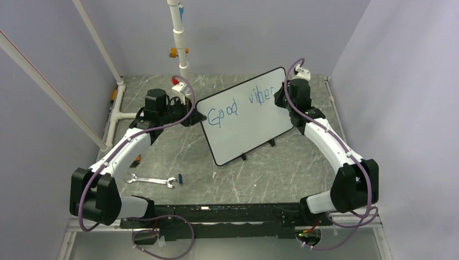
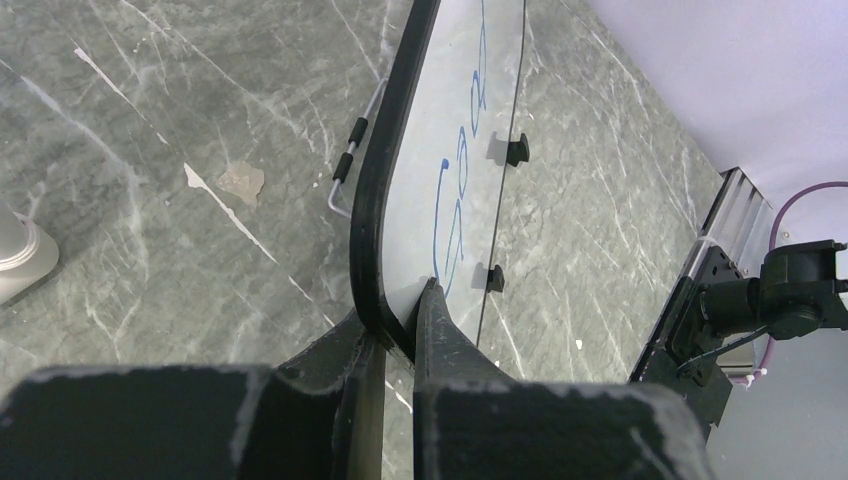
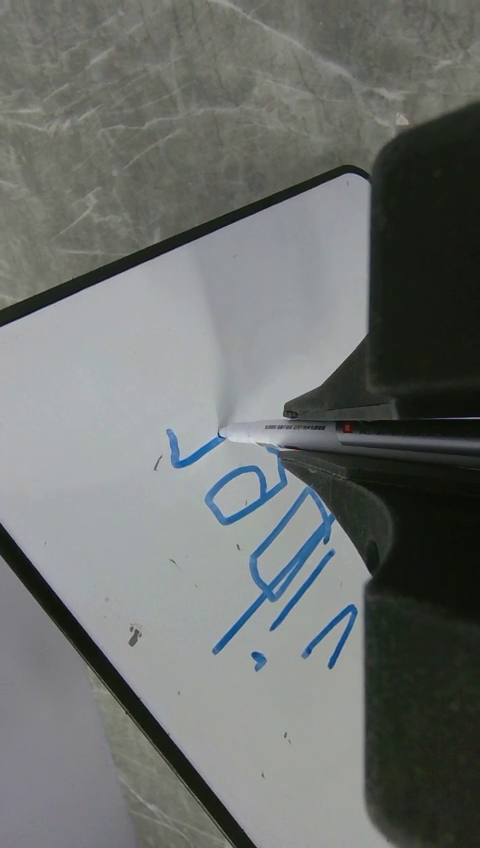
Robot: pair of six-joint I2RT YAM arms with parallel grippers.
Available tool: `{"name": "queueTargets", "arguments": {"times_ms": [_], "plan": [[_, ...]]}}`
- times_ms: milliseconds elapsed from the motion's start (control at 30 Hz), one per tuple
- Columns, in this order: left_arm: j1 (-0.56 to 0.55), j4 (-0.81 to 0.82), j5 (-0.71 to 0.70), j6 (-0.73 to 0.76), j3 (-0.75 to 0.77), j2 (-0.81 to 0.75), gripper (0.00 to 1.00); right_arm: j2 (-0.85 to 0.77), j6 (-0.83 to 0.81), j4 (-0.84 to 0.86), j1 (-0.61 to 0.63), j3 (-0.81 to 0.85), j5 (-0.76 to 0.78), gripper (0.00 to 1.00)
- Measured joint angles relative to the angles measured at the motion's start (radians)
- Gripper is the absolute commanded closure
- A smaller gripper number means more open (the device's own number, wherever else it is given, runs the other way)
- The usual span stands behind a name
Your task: Write a sentence on the whiteboard
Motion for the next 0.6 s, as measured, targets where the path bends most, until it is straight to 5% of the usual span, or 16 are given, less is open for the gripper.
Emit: {"name": "queueTargets", "arguments": {"times_ms": [600], "plan": [[-0.002,0.0,-0.002,0.001,0.0,0.0,1.0,0.0,-0.001,-0.001,-0.018,0.0,0.037,1.0]]}}
